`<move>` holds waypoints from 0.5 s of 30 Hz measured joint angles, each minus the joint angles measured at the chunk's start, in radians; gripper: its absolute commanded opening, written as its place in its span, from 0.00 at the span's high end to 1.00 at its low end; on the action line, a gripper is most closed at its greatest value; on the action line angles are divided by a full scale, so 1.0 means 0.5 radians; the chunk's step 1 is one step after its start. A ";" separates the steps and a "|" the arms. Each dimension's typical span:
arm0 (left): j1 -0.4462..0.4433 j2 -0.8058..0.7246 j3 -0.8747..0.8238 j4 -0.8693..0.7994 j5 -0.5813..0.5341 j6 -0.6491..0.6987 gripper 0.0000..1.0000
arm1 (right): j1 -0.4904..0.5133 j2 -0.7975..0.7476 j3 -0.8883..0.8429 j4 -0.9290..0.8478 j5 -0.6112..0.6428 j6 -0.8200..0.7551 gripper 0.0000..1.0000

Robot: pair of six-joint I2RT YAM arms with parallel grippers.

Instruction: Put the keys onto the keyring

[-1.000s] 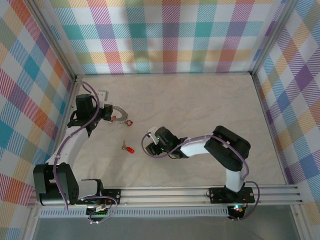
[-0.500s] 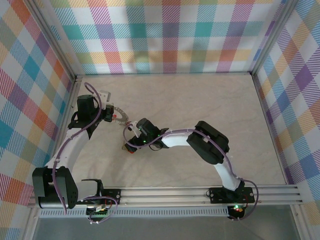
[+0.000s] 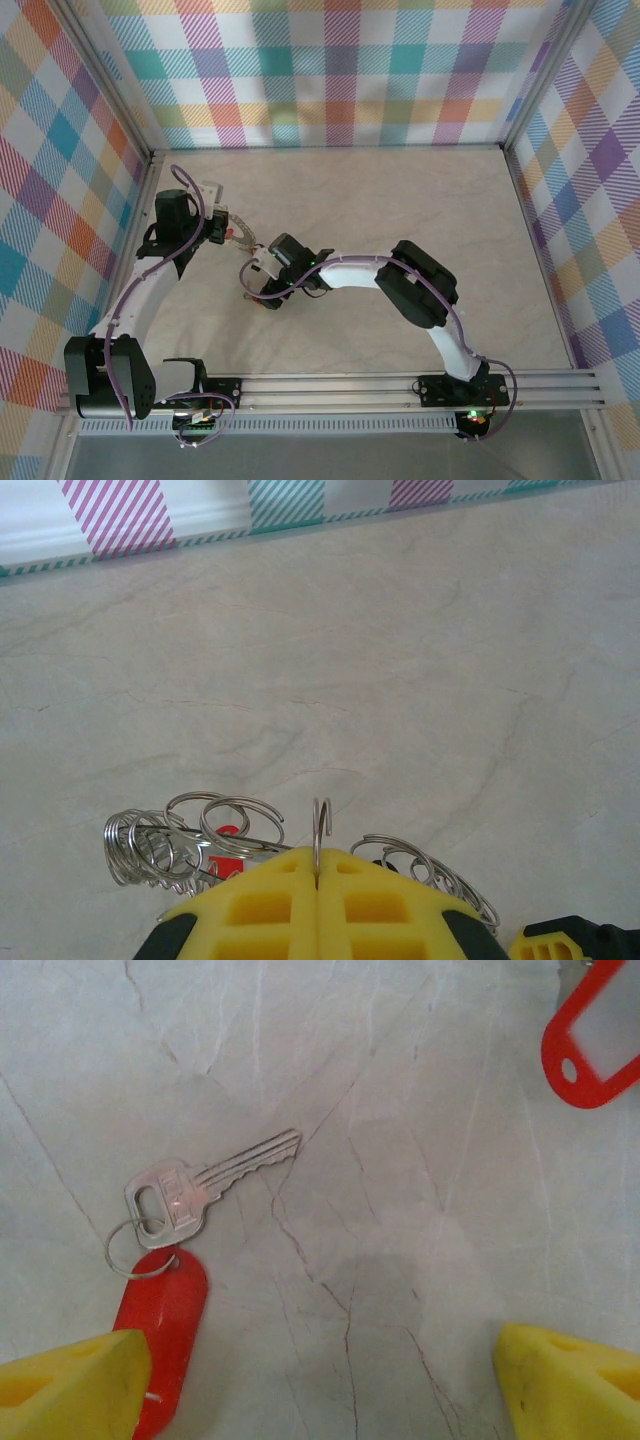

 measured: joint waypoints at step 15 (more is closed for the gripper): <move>0.000 0.000 0.000 -0.002 -0.037 0.012 1.00 | 0.036 -0.129 0.079 -0.502 0.555 -0.496 0.10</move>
